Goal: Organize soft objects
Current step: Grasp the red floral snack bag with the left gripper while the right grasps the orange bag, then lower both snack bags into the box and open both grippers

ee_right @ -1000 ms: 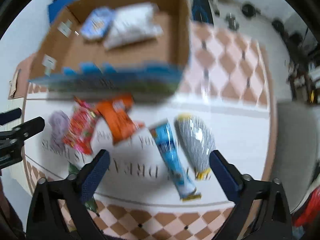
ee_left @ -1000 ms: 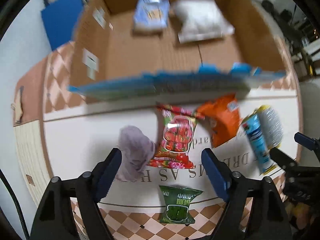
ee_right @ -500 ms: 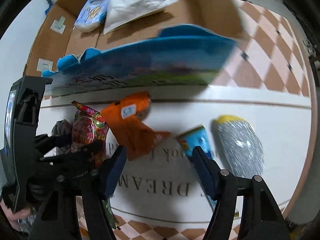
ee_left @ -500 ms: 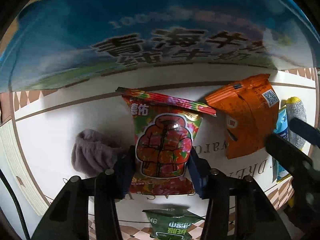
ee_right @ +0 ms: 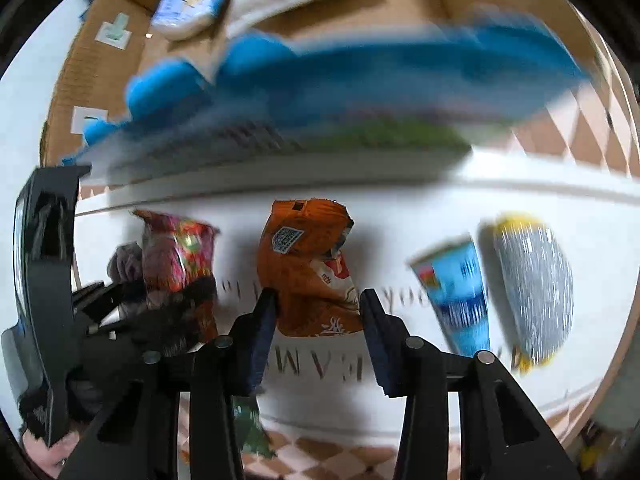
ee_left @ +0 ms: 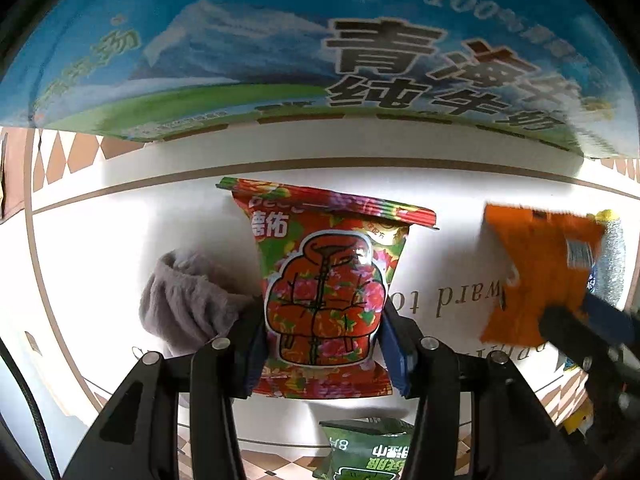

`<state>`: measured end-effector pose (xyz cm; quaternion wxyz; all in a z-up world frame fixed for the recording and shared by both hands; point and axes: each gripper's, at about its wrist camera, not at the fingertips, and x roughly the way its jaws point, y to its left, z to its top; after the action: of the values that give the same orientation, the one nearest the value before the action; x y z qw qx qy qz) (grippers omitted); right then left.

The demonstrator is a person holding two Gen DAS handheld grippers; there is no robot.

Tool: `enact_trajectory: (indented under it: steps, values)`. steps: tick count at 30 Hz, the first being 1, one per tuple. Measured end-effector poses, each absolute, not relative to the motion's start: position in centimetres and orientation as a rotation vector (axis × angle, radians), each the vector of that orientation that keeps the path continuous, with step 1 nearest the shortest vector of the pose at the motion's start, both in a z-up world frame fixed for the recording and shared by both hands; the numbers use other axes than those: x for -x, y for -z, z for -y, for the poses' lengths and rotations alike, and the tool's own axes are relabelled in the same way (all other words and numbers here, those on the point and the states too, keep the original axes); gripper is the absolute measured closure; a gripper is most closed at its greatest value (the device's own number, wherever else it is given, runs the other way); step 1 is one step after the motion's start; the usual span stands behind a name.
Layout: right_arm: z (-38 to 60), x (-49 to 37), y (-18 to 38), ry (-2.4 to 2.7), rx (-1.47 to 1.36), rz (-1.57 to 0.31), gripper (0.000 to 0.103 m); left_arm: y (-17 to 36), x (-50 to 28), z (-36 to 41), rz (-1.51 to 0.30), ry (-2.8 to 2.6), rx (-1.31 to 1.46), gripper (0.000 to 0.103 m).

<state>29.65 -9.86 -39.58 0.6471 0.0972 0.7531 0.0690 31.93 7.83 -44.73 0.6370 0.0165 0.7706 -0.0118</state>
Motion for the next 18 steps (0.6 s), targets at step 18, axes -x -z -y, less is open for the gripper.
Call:
enact_trajectory:
  steps: [18]
  values:
    - [7.7,-30.9,41.4,-0.146,-0.167,-1.744,0.042,43.7,-31.7,-8.1,-1.747,0.009,-0.032,0.059]
